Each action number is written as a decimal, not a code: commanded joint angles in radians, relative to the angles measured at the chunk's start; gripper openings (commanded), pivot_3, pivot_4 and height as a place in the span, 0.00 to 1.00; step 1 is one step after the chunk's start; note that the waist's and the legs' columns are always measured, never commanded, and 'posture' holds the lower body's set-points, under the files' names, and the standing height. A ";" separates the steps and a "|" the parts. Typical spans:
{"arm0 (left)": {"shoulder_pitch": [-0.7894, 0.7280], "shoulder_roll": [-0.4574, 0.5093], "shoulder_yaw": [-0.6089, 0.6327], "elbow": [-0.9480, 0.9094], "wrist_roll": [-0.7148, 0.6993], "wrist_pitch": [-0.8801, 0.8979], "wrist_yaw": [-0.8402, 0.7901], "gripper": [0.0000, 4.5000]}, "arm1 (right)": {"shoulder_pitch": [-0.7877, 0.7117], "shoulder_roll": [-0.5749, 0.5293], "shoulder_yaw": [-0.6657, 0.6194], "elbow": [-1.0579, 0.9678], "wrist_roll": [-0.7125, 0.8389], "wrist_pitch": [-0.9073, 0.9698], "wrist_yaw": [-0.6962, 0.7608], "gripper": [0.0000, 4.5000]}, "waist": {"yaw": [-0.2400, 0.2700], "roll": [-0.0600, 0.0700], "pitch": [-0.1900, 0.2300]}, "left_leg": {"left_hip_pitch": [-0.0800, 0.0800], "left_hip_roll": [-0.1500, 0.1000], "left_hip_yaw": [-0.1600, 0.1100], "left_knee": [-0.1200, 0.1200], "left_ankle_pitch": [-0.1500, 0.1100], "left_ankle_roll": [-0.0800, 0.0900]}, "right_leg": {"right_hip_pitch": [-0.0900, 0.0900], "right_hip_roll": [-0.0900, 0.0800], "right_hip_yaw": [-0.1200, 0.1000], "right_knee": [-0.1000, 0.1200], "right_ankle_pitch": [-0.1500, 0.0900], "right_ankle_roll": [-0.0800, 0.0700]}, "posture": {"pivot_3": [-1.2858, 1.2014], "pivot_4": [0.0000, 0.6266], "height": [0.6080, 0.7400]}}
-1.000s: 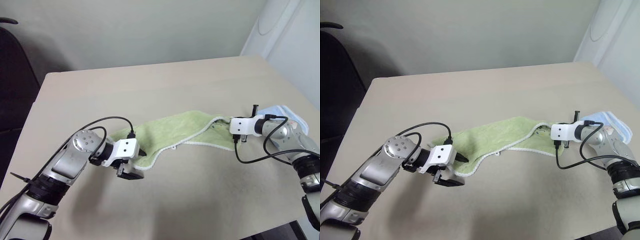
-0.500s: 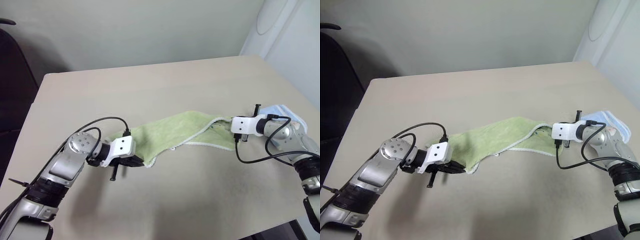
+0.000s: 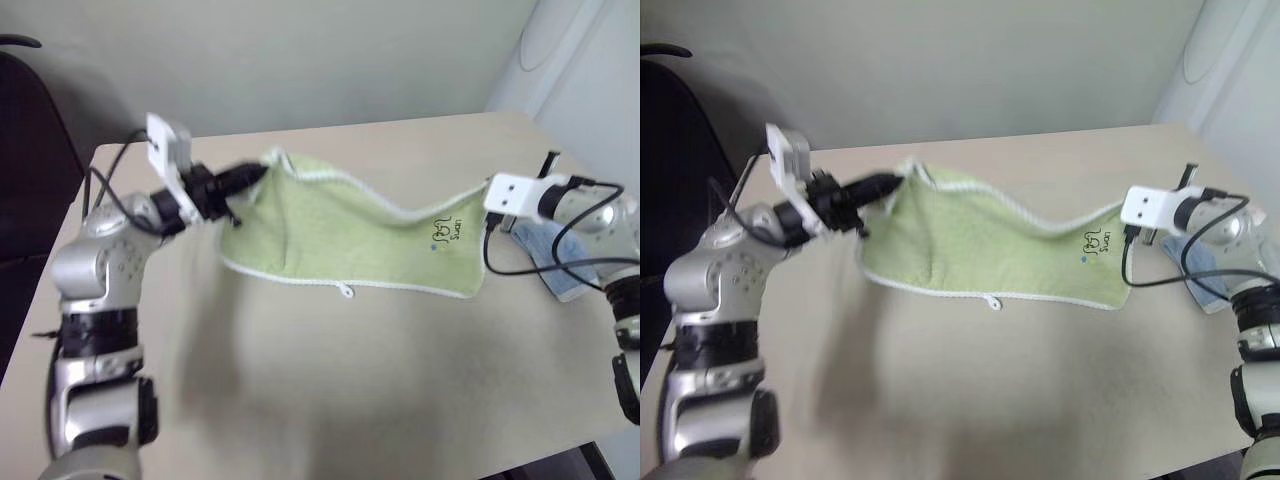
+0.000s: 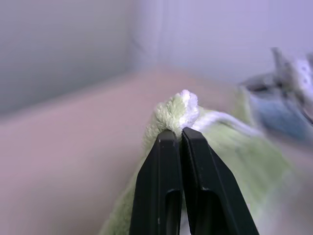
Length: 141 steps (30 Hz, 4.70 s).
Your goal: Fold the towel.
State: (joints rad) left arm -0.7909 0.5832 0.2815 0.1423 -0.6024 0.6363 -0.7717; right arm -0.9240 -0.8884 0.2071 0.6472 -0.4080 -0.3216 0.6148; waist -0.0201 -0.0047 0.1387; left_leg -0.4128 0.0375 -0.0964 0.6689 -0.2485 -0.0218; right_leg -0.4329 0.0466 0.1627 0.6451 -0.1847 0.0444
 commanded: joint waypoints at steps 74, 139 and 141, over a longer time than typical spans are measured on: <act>0.519 0.167 0.065 -0.223 0.100 -0.126 0.034 0.97 | 0.248 0.281 -0.723 -0.497 0.873 1.451 -0.088 1.00 | 0.007 -0.005 -0.002 | 0.003 -0.002 0.003 -0.002 0.003 -0.008 | -0.002 0.002 0.001 0.001 -0.011 -0.016 | 0.52 0.24 0.96; 0.616 0.121 -0.169 -0.434 0.117 -0.121 -0.083 0.97 | 0.319 0.208 -0.161 -0.758 0.766 1.142 -0.150 0.00 | -0.009 -0.005 -0.006 | 0.004 -0.005 -0.004 -0.006 -0.002 -0.002 | -0.004 0.002 0.000 0.003 -0.005 -0.005 | 0.52 0.24 0.96; 0.615 0.117 -0.171 -0.434 0.118 -0.121 -0.082 0.97 | 0.330 0.154 0.028 -0.772 0.623 1.012 -0.076 0.00 | -0.009 -0.005 -0.006 | 0.004 -0.004 -0.004 -0.005 -0.002 -0.002 | -0.003 0.003 -0.001 0.002 -0.005 -0.005 | 0.52 0.24 0.96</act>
State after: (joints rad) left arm -0.1675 0.6987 0.1008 -0.2755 -0.4842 0.5295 -0.8606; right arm -0.6012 -0.7131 0.1140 -0.0901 0.3234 0.7947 0.4646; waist -0.0294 -0.0101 0.1326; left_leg -0.4087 0.0332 -0.1012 0.6639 -0.2503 -0.0240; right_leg -0.4356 0.0492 0.1617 0.6471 -0.1896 0.0402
